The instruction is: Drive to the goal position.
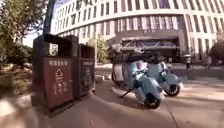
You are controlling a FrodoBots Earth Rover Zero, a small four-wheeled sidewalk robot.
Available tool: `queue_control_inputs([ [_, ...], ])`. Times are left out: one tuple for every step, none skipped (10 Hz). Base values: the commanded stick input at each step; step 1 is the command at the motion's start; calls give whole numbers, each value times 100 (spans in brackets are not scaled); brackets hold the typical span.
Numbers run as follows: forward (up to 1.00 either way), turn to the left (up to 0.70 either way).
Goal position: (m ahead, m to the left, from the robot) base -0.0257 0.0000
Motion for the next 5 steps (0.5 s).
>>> queue_control_inputs([
  [0,0],
  [0,0],
  [0,0],
  [0,0],
  [0,0],
])
